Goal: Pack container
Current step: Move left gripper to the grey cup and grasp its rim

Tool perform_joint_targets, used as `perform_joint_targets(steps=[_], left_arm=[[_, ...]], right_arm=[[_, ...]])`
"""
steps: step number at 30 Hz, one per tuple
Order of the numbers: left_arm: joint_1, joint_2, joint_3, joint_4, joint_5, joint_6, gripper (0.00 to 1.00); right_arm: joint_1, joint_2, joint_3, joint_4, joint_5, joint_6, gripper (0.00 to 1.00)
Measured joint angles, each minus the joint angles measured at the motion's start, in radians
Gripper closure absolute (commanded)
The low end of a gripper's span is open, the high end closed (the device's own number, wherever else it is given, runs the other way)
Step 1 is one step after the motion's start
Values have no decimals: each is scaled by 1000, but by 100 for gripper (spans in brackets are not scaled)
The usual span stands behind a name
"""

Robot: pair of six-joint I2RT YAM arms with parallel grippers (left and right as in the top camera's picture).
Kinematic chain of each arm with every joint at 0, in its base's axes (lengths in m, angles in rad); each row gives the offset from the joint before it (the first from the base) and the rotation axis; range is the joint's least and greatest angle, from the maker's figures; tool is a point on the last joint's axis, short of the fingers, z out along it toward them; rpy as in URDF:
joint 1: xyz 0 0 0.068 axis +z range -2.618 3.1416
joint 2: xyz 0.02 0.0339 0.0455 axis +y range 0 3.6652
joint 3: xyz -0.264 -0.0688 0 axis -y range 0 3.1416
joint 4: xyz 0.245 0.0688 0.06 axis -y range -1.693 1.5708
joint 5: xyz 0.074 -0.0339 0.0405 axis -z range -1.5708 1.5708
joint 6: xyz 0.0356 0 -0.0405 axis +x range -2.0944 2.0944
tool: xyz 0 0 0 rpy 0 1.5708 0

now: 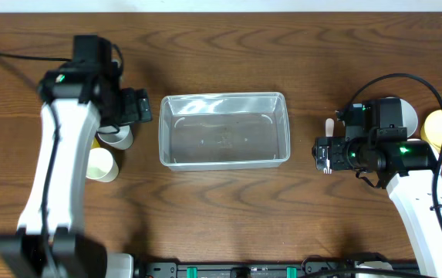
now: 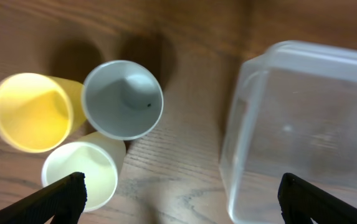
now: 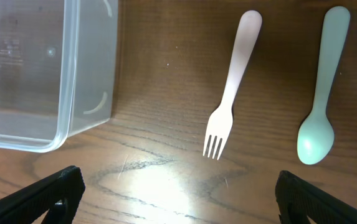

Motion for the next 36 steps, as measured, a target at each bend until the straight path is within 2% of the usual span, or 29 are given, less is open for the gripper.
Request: perform_joint_targets(steps=[8, 12, 15, 25, 28, 31, 36], left_arm=[[7, 197, 0, 20, -3, 0, 2], [19, 239, 0, 32, -3, 0, 1], [37, 260, 0, 39, -4, -1, 4], [65, 345, 0, 57, -11, -1, 5], [64, 362, 0, 61, -10, -2, 18], [64, 363, 0, 65, -11, -11, 42], [64, 363, 0, 68, -11, -5, 65]], right_arm=[[0, 0, 0, -10, -1, 0, 1], [0, 0, 0, -11, -1, 0, 1], [0, 0, 0, -13, -1, 0, 1], [0, 0, 0, -13, -1, 0, 1], [0, 0, 0, -13, -1, 0, 1], [0, 0, 0, -13, -1, 0, 1], [0, 0, 0, -13, -1, 0, 1]])
